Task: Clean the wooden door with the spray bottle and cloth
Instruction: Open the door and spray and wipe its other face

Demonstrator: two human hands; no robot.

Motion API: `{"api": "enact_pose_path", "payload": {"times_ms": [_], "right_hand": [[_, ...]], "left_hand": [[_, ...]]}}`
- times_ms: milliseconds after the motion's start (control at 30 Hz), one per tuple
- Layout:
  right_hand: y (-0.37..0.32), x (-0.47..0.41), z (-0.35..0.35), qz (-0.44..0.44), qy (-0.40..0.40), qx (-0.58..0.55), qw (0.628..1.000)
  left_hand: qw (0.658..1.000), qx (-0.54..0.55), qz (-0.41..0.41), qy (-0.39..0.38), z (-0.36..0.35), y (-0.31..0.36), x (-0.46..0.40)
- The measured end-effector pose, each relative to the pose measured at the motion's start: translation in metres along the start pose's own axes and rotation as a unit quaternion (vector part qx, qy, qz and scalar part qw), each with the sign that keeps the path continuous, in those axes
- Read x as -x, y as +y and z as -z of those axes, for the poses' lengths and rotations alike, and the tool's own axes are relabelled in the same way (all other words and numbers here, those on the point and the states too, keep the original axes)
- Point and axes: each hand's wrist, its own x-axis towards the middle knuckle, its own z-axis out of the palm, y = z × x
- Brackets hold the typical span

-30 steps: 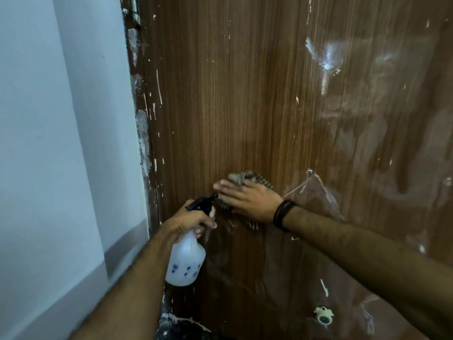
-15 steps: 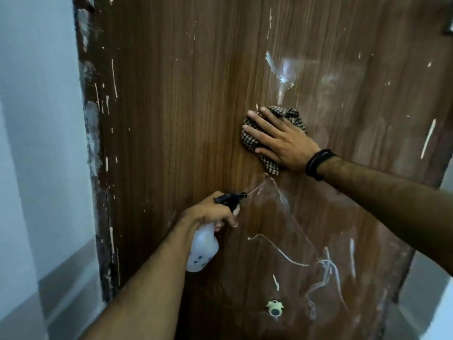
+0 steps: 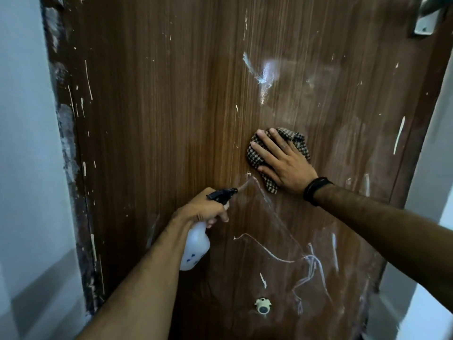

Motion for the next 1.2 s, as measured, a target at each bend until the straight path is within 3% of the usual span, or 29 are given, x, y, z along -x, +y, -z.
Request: {"api": "enact_pose_path", "payload": {"times_ms": [300,533,667,833,1067,1200], "right_hand": [[-0.067,0.087,-0.061,0.039,-0.019,-0.002,0.999],[-0.047,0.003,-0.013,-0.105,0.017,-0.067,0.992],[-0.060,-0.002,-0.021,-0.113,0.025,-0.084,0.990],[-0.083,0.047,-0.050,-0.027,0.013,-0.055,0.998],[-0.067,0.003,-0.024,-0.111,0.034,-0.097,0.989],[-0.068,-0.017,-0.018,-0.104,0.045,-0.083,0.990]], "left_hand": [[1.000,0.001,0.010,-0.020,0.027,-0.021,0.020],[1.000,0.005,-0.008,-0.012,0.024,-0.014,0.020],[1.000,-0.001,-0.001,-0.013,0.022,-0.015,0.017],[0.999,-0.027,0.019,-0.026,0.021,-0.021,0.019],[0.998,-0.039,0.045,-0.035,0.028,-0.029,0.016],[0.997,-0.042,0.056,-0.042,0.035,-0.038,0.017]]}}
